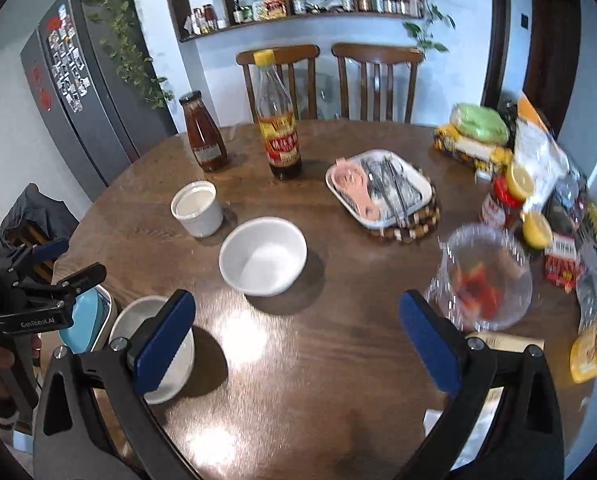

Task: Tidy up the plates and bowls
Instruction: 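Carry the large white bowl beside the plate stack and release it, then move the right gripper to the smaller white bowl and grasp its rim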

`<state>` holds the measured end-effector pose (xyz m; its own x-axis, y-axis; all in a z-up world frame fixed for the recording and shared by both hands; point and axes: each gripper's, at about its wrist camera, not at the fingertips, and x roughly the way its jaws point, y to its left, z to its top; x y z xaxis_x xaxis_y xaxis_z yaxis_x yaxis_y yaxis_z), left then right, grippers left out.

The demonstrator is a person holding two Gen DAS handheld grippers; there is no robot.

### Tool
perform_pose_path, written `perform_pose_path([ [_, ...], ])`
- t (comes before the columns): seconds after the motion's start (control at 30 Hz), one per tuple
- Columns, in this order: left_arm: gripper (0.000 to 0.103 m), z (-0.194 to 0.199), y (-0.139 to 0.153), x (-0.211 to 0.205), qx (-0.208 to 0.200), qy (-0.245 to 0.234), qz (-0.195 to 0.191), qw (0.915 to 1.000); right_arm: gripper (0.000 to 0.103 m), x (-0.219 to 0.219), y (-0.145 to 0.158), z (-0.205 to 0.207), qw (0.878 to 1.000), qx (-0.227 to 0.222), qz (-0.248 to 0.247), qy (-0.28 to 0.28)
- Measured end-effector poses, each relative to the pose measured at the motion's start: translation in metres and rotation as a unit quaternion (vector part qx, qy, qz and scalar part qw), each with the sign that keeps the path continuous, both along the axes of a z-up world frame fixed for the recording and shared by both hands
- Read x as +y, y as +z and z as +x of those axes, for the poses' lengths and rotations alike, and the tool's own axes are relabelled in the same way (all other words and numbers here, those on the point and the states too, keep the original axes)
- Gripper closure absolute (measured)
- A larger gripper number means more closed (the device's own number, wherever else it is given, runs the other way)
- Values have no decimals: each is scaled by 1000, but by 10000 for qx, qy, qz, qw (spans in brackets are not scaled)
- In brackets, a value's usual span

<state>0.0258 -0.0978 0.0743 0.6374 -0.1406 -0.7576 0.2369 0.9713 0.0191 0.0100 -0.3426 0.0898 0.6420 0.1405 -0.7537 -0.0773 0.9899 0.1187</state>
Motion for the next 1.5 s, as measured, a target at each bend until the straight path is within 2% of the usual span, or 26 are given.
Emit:
perform_pose_path([
  [0.17, 1, 20, 12, -21, -284, -59, 166, 9994, 0, 3, 15, 20, 9998, -206, -38, 51],
  [0.37, 1, 44, -4, -40, -184, 50, 241, 9995, 0, -3, 15, 50, 9997, -225, 44, 55],
  [0.63, 1, 73, -48, -54, 395, 170, 349, 9985, 0, -1, -37, 89, 9987, 433, 245, 86],
  [0.87, 1, 96, -89, -62, 966, 296, 536, 9934, 1, -10, -76, 115, 9953, 796, 525, -146],
  [1.03, 1, 101, -103, -73, 1103, 150, 623, 9918, 1, -13, -102, 124, 9916, 1096, 667, -179],
  [1.13, 1, 106, -110, -76, 1215, 150, 557, 9909, 3, -11, -114, 128, 9894, 1221, 769, -145],
  [1.3, 1, 111, -125, -83, 1427, 69, 676, 9874, 22, -4, -132, 129, 9866, 1416, 814, -44],
  [1.5, 2, 108, -123, -85, 1371, 0, 665, 9883, 27, -6, -138, 131, 9855, 1449, 881, -59],
])
